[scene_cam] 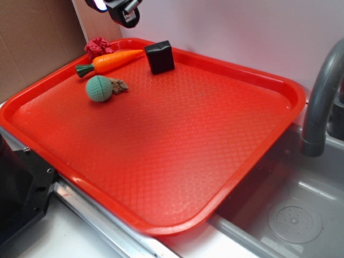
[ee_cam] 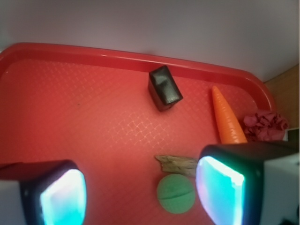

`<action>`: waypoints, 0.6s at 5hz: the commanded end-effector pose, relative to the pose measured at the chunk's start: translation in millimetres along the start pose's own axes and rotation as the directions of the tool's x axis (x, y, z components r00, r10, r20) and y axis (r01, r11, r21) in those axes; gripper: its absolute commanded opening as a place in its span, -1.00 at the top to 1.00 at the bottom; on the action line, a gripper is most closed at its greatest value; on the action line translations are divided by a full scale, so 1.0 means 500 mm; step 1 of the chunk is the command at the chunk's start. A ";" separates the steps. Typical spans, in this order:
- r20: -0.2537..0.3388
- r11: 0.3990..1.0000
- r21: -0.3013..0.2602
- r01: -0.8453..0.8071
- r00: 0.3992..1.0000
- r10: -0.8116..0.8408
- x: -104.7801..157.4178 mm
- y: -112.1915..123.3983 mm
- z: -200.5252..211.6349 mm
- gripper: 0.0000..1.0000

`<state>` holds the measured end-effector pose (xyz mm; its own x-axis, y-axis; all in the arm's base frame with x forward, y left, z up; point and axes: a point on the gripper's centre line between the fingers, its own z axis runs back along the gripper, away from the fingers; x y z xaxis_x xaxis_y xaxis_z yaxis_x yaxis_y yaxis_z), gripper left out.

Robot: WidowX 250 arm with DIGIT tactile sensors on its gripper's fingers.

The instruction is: Grab the black box.

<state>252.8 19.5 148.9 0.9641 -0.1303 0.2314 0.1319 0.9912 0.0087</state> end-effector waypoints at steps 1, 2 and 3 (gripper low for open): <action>-0.009 0.998 0.044 0.041 0.999 -0.040 0.057 0.020 -0.076 -1.00; 0.001 0.995 0.081 0.051 0.999 -0.052 0.085 0.032 -0.134 -1.00; 0.039 0.992 0.051 0.114 0.992 -0.116 0.114 0.033 -0.174 -1.00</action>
<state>317.1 24.7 59.7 0.9458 -0.2497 0.2077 0.2402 0.9682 0.0698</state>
